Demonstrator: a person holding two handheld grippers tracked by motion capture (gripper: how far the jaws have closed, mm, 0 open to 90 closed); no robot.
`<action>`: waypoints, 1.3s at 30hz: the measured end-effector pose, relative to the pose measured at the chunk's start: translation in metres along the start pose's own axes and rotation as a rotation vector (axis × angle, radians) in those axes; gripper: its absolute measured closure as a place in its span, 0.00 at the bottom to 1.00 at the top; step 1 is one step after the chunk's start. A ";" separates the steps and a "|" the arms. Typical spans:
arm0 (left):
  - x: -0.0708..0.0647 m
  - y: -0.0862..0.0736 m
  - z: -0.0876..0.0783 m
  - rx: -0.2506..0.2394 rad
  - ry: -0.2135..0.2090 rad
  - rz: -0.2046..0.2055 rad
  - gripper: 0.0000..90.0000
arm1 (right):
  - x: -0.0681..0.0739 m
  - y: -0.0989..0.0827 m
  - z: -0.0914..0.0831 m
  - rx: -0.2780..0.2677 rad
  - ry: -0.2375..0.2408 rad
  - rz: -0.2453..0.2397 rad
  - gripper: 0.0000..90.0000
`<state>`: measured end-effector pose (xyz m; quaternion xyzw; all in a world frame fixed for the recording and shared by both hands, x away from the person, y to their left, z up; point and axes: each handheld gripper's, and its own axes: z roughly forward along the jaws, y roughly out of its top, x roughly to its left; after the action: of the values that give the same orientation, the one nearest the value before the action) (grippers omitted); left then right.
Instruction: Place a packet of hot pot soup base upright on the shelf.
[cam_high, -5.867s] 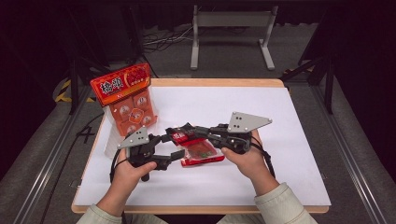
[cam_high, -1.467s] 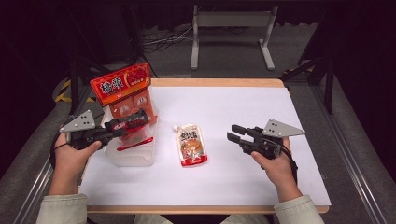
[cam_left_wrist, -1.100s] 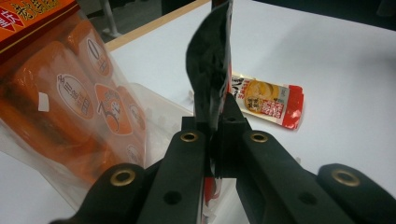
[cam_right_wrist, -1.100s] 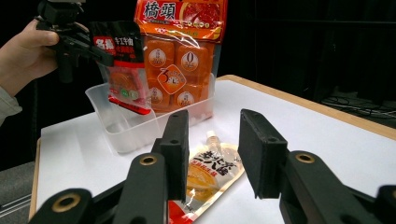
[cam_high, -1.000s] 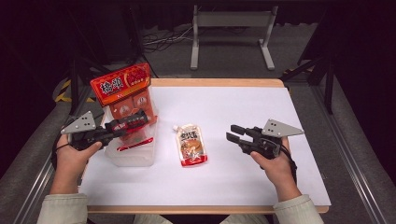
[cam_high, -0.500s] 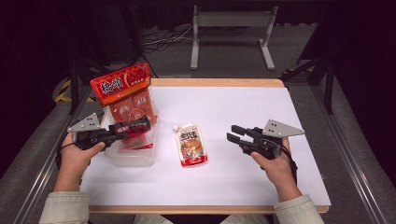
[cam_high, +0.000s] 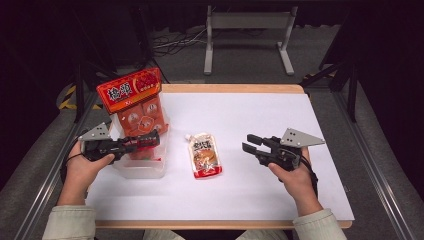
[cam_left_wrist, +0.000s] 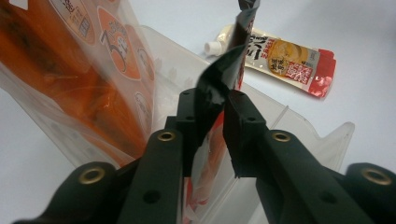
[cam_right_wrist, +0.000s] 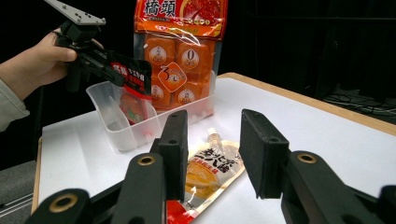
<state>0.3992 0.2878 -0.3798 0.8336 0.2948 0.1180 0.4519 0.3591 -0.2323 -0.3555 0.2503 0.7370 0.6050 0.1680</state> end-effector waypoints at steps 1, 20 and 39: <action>0.000 0.000 -0.001 -0.002 0.011 -0.002 0.80 | 0.000 0.000 0.000 -0.002 0.003 0.001 0.70; -0.015 0.013 -0.023 -0.171 0.147 0.001 0.19 | -0.001 -0.003 0.019 0.068 0.074 0.030 0.57; -0.062 0.033 -0.043 -0.261 0.084 0.010 0.14 | -0.018 -0.003 0.091 0.292 0.094 0.127 0.49</action>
<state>0.3423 0.2663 -0.3240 0.7637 0.2914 0.1924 0.5430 0.4234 -0.1689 -0.3786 0.2897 0.8067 0.5120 0.0567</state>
